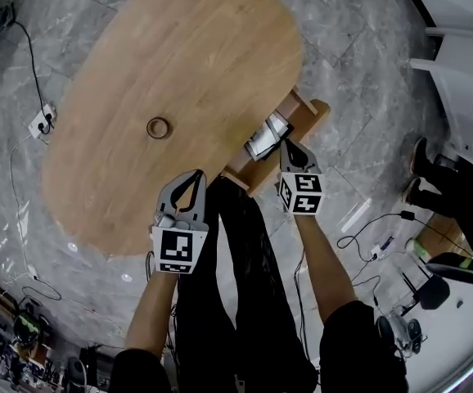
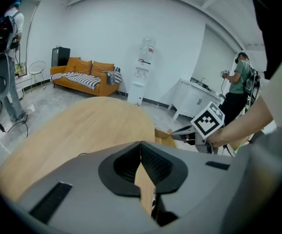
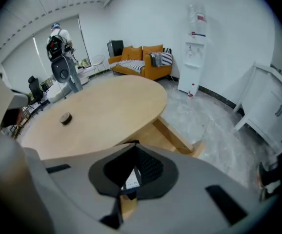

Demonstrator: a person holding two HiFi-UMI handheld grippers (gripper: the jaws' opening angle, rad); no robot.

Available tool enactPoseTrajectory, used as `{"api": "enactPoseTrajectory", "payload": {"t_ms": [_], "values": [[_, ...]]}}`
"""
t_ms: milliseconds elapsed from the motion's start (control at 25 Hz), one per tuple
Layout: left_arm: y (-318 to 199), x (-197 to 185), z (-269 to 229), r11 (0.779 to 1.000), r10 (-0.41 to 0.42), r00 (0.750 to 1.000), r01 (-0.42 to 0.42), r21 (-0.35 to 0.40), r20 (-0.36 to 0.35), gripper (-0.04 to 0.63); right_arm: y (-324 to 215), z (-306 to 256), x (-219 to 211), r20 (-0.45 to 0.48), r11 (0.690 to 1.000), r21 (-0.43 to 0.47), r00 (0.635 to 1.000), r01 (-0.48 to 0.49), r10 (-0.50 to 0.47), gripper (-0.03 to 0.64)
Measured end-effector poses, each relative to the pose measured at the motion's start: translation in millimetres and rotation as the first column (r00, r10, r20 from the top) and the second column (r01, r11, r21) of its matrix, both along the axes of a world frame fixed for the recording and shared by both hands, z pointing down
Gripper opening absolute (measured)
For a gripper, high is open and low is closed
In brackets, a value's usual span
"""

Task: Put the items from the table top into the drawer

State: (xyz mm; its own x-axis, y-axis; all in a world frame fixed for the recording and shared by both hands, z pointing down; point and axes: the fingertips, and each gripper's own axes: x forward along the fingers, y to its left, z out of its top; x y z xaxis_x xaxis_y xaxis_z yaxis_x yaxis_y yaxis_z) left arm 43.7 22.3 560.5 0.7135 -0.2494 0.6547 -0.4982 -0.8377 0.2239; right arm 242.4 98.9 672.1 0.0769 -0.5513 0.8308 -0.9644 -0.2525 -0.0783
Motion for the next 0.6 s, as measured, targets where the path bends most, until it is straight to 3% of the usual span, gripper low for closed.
{"api": "enactPoseTrajectory", "payload": {"t_ms": [280,440,600], "values": [[-8,-24,-6,0.998,-0.057,0.998,0.057,0.010,-0.002,0.014,-48,-42,-46,0.071,0.983,0.168,0.993,0.077,-0.090,0.009],[-8,-40,-10,0.995,-0.097,0.995,0.097,0.014,0.003,0.014,-79,-62,-81,0.119,0.954,0.253,0.973,0.164,-0.199,0.011],[-12,-63,-11,0.990,-0.142,0.990,0.142,0.018,0.008,0.014,-106,-70,-119,0.103,0.924,0.279,0.948,0.263,-0.301,0.011]]}}
